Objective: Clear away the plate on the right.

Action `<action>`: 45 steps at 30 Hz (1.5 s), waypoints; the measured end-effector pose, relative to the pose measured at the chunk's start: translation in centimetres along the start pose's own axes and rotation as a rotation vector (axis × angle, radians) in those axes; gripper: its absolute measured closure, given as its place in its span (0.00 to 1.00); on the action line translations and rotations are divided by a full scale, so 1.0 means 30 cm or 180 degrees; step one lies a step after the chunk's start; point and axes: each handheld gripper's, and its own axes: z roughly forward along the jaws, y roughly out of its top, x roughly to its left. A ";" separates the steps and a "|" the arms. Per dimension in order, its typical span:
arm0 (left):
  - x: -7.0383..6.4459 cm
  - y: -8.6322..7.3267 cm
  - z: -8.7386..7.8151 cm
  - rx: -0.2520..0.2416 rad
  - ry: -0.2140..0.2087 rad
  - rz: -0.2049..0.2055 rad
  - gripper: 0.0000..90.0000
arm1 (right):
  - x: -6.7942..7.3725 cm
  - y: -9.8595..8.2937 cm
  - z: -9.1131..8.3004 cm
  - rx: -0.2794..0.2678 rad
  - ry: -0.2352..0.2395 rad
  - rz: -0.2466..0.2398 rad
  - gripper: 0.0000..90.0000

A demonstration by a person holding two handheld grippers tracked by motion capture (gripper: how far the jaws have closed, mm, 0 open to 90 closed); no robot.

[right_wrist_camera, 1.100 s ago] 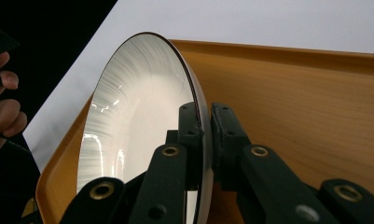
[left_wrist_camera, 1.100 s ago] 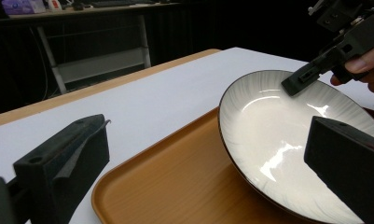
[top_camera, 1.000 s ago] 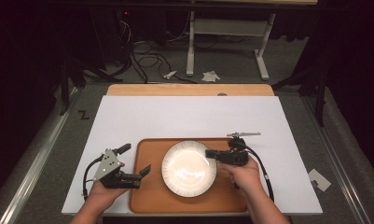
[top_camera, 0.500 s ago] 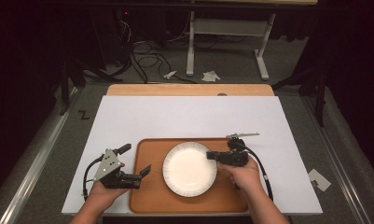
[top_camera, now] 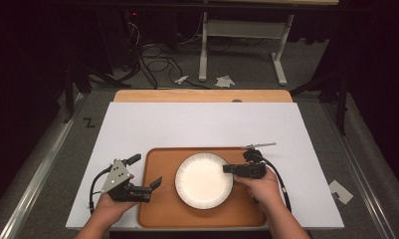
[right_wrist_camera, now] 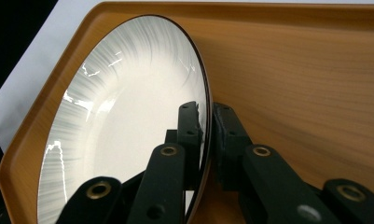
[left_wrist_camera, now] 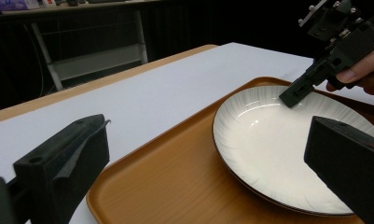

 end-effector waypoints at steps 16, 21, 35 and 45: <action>-0.002 -0.001 0.002 0.0023 -0.0023 0.0004 0.01 | -0.023 -0.009 0.015 0.0158 -0.0058 0.0020 0.92; -0.002 -0.001 0.003 0.0026 -0.0027 0.0005 0.01 | -0.027 -0.011 0.021 0.0192 -0.0085 0.0018 0.92; -0.003 -0.003 0.003 0.0041 -0.0033 0.0010 0.01 | -0.029 -0.014 0.021 0.0197 -0.0085 -0.0024 0.89; -0.004 -0.005 0.007 0.0060 -0.0032 0.0005 0.01 | -0.027 -0.008 -0.022 -0.0049 -0.0053 -0.0153 0.70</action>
